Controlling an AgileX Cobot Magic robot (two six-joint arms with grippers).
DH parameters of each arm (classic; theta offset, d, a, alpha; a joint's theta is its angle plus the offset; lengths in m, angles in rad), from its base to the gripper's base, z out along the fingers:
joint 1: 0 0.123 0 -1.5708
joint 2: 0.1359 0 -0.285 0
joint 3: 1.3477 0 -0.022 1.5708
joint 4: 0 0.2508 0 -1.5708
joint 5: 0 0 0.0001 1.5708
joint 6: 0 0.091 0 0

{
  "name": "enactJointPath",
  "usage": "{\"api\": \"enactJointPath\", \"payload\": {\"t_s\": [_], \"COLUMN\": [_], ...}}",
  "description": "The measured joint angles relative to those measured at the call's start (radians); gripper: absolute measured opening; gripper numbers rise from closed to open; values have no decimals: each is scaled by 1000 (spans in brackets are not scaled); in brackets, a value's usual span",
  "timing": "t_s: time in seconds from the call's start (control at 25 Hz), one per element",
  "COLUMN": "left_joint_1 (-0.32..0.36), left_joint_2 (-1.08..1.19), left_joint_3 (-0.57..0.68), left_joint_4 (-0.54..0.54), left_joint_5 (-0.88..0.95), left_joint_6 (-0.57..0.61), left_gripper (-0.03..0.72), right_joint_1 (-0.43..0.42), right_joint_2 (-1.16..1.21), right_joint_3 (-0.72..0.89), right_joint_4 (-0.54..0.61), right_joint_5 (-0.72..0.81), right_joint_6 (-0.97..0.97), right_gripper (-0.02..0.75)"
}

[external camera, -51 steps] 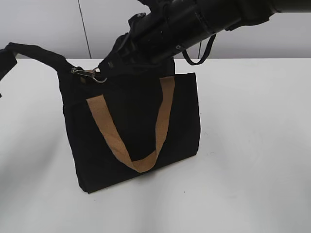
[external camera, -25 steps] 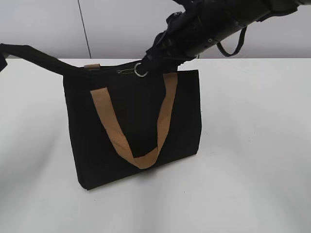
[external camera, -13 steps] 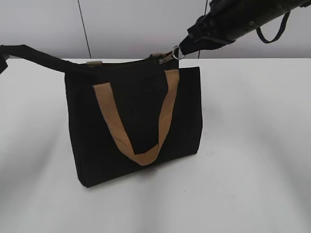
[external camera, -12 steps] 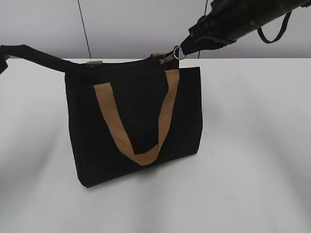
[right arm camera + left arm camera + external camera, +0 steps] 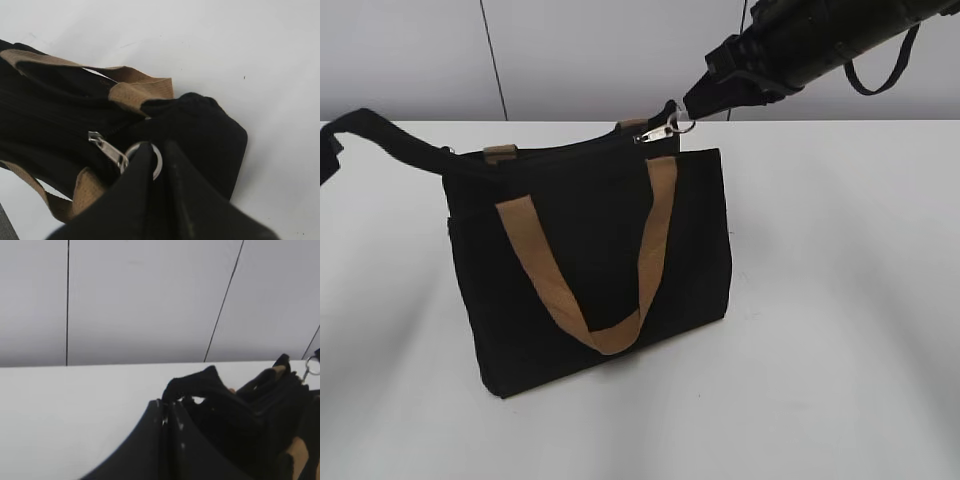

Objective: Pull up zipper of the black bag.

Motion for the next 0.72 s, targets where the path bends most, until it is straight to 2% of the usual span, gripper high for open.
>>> {"api": "enactJointPath", "payload": {"t_s": [0.08, 0.16, 0.24, 0.32, 0.36, 0.52, 0.72], "left_joint_1": [0, 0, 0, 0, 0, 0, 0], "left_joint_2": [0, 0, 0, 0, 0, 0, 0], "left_joint_3": [0, 0, -6, -31, -54, -171, -306], "left_joint_4": [-7, -19, -44, -91, -114, -180, -217], "left_joint_5": [66, 103, 128, 178, 228, 501, 802], "left_joint_6": [0, 0, 0, 0, 0, 0, 0], "left_gripper": [93, 223, 386, 496, 529, 570, 551], "right_joint_1": [0, -1, -1, -1, -1, -1, -1], "right_joint_2": [-5, -13, -28, -45, -53, -93, -188], "right_joint_3": [0, 0, 0, 0, 0, 34, 169], "right_joint_4": [0, 0, -1, -12, -23, -78, -113], "right_joint_5": [6, 21, 35, 56, 73, 99, 81], "right_joint_6": [0, 0, 0, 5, 13, 39, 48], "right_gripper": [133, 240, 340, 383, 394, 407, 412]}}
